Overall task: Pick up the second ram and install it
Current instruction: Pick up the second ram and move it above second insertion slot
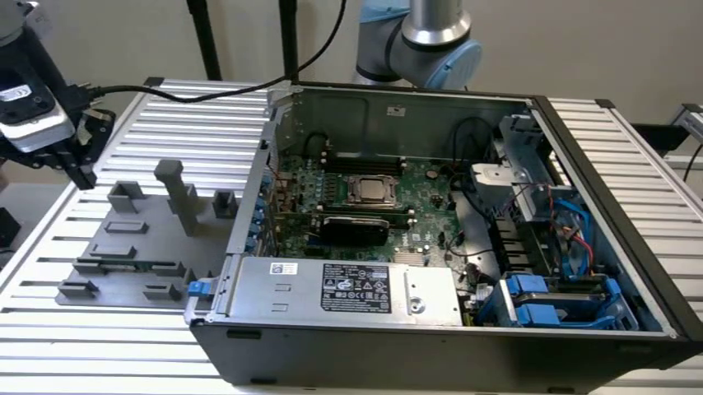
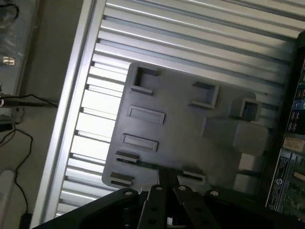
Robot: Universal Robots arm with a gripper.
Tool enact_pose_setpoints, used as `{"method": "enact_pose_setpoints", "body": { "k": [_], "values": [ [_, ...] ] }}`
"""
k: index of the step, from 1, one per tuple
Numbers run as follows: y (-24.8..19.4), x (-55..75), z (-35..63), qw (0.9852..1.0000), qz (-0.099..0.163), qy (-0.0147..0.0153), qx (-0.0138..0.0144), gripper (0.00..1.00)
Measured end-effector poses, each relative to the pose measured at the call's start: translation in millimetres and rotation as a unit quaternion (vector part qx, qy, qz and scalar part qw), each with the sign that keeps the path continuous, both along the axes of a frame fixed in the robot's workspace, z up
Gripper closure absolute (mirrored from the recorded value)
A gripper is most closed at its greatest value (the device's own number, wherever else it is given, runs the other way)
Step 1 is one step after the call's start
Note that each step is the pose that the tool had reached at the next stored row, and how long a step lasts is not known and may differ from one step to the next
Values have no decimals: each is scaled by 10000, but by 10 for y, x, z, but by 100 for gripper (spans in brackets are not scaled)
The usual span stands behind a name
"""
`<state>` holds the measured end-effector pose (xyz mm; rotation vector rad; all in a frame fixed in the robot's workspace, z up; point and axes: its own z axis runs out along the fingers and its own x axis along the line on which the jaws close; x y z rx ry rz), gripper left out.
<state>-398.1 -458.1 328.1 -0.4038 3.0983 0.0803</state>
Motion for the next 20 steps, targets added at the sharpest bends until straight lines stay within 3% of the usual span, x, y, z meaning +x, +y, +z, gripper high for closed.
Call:
{"method": "enact_pose_setpoints", "body": {
  "k": [5, 10, 15, 20],
  "values": [
    [0, 0, -22, 9990, 455, 0, 0, 89],
    [0, 0, -44, 9959, 906, -1, 0, 89],
    [0, 0, -66, 9907, 1360, 0, 0, 89],
    [0, 0, -88, 9835, 1807, 0, 0, 89]
  ]
}}
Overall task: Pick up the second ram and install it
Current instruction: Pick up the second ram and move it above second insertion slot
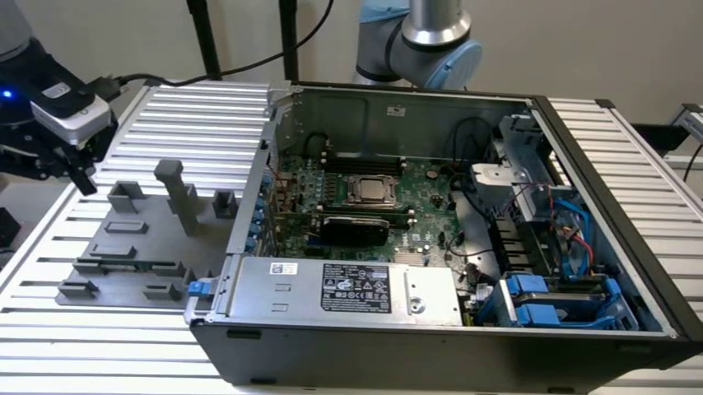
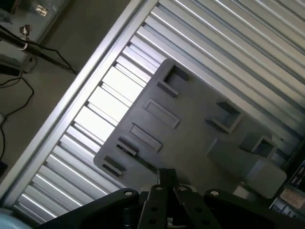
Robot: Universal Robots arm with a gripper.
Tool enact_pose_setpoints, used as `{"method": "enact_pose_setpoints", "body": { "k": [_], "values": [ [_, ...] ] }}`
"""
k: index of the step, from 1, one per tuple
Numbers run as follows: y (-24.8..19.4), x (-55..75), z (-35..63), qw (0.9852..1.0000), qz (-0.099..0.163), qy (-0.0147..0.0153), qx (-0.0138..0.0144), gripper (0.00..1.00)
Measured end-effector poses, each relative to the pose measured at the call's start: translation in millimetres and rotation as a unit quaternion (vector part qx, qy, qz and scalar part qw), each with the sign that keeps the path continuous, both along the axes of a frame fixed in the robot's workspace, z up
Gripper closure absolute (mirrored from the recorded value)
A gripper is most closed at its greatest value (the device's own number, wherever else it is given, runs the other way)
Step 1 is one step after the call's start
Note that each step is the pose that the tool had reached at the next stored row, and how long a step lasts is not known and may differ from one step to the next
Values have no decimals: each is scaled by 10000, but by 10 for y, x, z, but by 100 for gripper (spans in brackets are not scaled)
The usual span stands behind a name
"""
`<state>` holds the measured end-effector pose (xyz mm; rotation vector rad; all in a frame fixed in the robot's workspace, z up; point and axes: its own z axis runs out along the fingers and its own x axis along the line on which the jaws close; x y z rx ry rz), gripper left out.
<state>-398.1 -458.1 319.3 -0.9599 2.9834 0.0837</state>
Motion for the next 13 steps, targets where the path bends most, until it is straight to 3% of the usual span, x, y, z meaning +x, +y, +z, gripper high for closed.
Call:
{"method": "enact_pose_setpoints", "body": {
  "k": [6, 10, 13],
  "values": [
    [0, 0, -35, 9985, 542, 0, 0, 89],
    [0, 0, -64, 9959, 906, 0, 0, 89],
    [0, 0, -87, 9930, 1183, 0, 1, 89]
  ]
}}
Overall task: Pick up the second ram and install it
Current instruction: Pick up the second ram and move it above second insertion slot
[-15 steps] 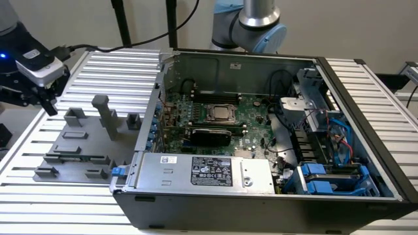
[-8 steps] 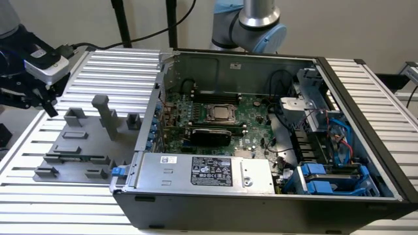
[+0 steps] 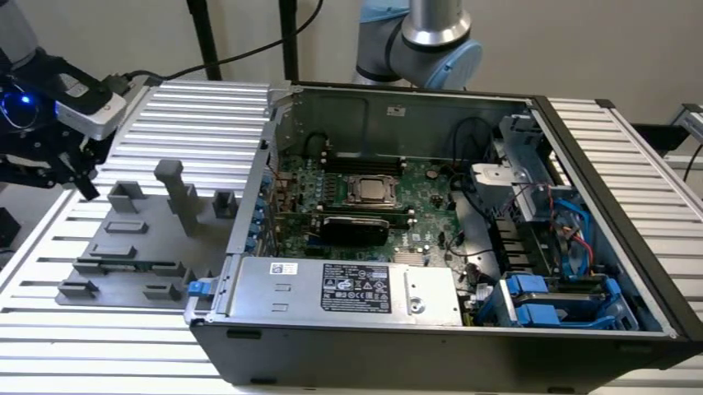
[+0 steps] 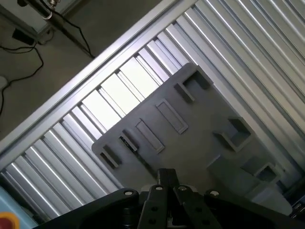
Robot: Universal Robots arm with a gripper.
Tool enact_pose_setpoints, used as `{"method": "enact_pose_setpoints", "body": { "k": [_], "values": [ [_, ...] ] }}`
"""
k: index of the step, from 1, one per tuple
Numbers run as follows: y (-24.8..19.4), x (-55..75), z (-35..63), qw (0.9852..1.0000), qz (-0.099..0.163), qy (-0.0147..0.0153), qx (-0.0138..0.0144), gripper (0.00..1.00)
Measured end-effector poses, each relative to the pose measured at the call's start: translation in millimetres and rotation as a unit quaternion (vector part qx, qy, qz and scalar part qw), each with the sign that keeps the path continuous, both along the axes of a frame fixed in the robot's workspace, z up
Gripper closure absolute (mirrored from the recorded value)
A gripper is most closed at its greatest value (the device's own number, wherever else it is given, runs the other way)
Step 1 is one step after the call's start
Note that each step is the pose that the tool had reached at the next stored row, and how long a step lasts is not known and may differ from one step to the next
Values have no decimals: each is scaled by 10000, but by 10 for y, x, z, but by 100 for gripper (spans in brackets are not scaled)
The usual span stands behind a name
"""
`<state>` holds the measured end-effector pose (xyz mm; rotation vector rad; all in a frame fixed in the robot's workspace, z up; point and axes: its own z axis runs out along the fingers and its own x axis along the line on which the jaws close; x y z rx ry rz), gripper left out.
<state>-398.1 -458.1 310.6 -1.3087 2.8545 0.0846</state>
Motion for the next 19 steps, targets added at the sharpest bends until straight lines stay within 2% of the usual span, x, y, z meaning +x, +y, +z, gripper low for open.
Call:
{"method": "enact_pose_setpoints", "body": {
  "k": [5, 10, 15, 19],
  "values": [
    [0, 0, -37, 9990, 452, 0, 0, 89],
    [0, 0, -75, 9959, 906, 0, 0, 89],
    [0, 0, -112, 9908, 1353, 0, 0, 89],
    [0, 0, -142, 9852, 1717, 0, 0, 89]
  ]
}}
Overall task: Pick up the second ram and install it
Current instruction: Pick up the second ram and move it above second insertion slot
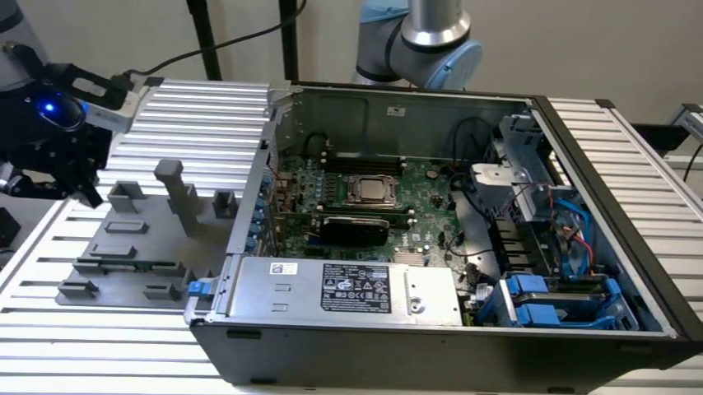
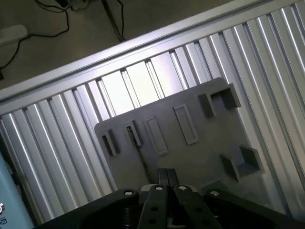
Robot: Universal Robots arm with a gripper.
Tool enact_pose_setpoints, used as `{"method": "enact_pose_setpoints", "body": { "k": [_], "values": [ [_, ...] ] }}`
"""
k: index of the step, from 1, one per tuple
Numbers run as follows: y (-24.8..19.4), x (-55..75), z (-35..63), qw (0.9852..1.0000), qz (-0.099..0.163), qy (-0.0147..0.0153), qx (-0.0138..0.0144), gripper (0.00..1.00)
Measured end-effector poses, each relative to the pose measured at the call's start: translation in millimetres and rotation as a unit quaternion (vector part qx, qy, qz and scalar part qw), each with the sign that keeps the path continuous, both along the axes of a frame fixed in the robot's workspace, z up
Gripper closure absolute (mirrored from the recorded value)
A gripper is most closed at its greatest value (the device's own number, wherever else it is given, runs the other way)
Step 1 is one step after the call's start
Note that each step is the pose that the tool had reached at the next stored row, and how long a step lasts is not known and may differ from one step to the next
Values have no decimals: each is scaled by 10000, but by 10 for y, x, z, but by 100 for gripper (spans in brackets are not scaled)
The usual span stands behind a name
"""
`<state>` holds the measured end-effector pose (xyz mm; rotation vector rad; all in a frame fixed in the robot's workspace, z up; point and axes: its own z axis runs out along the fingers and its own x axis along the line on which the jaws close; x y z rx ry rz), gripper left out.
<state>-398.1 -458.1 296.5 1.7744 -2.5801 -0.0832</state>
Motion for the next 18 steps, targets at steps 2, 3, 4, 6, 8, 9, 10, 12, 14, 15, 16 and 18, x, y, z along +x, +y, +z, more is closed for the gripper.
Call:
{"method": "enact_pose_setpoints", "body": {
  "k": [2, 3, 4, 6, 8, 9, 10, 12, 14, 15, 16, 18],
  "values": [
    [0, 0, -15, 9998, 182, 0, 0, 89],
    [0, 0, -23, 9996, 272, -1, 0, 89],
    [1, -1, -30, 9993, 361, -1, 0, 89],
    [0, 0, -45, 9985, 544, 0, 0, 89],
    [0, 0, -60, 9973, 729, 0, 0, 89],
    [0, 0, -67, 9967, 813, 0, 0, 89],
    [0, 0, -75, 9958, 911, 0, 0, 89],
    [0, 0, -89, 9940, 1090, -1, 0, 89],
    [0, 0, -103, 9919, 1269, -1, 0, 89],
    [0, 0, -109, 9907, 1361, -2, 0, 89],
    [0, 0, -116, 9894, 1452, -5, 0, 89],
    [0, 0, -130, 9868, 1617, -15, -2, 89]
  ]
}}
